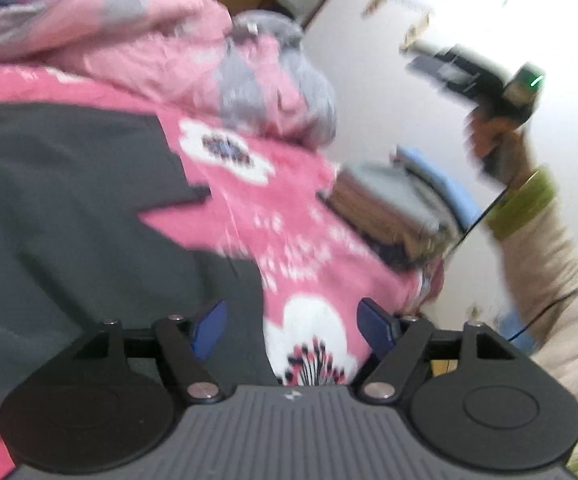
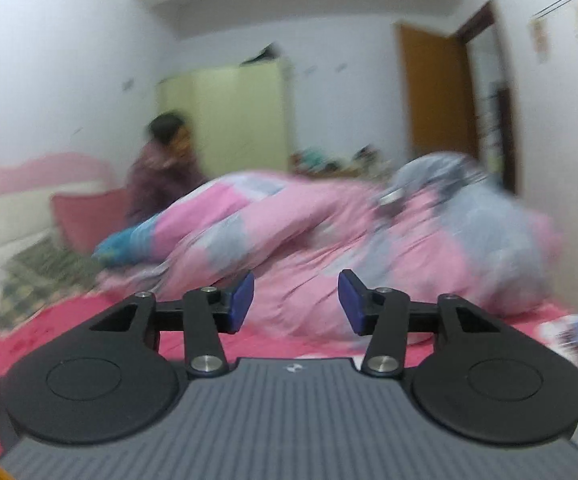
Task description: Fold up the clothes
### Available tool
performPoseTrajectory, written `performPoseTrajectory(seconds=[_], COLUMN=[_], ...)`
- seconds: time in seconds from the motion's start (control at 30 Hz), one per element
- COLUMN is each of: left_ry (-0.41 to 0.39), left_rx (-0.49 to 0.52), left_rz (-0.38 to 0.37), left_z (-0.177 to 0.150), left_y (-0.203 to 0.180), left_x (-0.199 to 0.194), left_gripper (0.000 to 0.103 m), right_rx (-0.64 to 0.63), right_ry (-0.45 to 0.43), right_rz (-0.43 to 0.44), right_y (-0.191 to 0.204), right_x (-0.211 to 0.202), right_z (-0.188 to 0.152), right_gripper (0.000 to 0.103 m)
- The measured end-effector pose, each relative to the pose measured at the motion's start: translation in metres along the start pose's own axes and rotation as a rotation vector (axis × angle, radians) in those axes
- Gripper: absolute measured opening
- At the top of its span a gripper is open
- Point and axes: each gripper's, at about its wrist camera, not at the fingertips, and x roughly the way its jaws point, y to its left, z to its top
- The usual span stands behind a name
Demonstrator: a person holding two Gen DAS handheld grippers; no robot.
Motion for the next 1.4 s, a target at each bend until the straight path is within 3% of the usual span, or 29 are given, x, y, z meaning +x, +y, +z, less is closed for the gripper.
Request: performPoseTrajectory(seconds=[0.07, 0.2, 0.23, 0.3, 0.37, 0.47, 0.63, 0.77, 0.93, 1.03, 1.13, 1.17, 1.2, 1.4], left_ry=[-0.058, -0.180, -0.201, -0.226, -0.260, -0.306, -0.351, -0.369, -0.354, -0.351, -0.349, -0.350, -0.352, -0.360], left_rx=[-0.034, -0.116, -0.136, -0.140, -0.137, -0.205, -0.316, -0.373, -0.353, -0.350, -0.345, -0.345, -0.346, -0.356], left_rz=[0.065, 0.336, 0.422, 0.680, 0.863, 0.979, 1.037, 1.037, 1.067, 1.078, 1.094, 1.097, 1.096, 1.097], left_z=[0.014, 0.045, 0.053, 0.070, 0.083, 0.094, 0.084, 0.076, 0.076, 0.076, 0.077, 0.077, 0.077, 0.076], left_y=[0.021, 0.085, 0.103, 0.144, 0.179, 0.224, 0.269, 0.283, 0.287, 0.289, 0.290, 0.291, 0.291, 0.291], left_x=[-0.015, -0.035, -0.037, -0.033, -0.029, -0.026, -0.045, -0.057, -0.054, -0.054, -0.054, -0.054, -0.055, -0.057], left_gripper=[0.075, 0.075, 0.073, 0.069, 0.068, 0.066, 0.065, 0.065, 0.064, 0.063, 0.062, 0.062, 0.062, 0.061], right_rx=[-0.042, -0.134, -0.144, -0.170, -0.210, -0.287, -0.376, -0.412, -0.465, -0.517, -0.542, -0.533, -0.534, -0.601], right_ry=[0.059, 0.166, 0.192, 0.250, 0.316, 0.405, 0.505, 0.572, 0.597, 0.642, 0.643, 0.642, 0.637, 0.614], right_rz=[0.101, 0.320, 0.383, 0.492, 0.585, 0.656, 0.697, 0.740, 0.830, 0.842, 0.839, 0.847, 0.850, 0.834], right_y=[0.026, 0.094, 0.114, 0.157, 0.204, 0.270, 0.355, 0.398, 0.428, 0.441, 0.448, 0.449, 0.449, 0.461], right_x=[0.044, 0.140, 0.165, 0.215, 0.265, 0.348, 0.449, 0.499, 0.513, 0.516, 0.514, 0.514, 0.513, 0.513], right_z=[-0.014, -0.040, -0.045, -0.056, -0.068, -0.086, -0.122, -0.147, -0.167, -0.181, -0.188, -0.186, -0.184, -0.181], right_gripper=[0.046, 0.046, 0.046, 0.046, 0.046, 0.046, 0.046, 0.046, 0.046, 0.044, 0.028, 0.013, 0.007, 0.007])
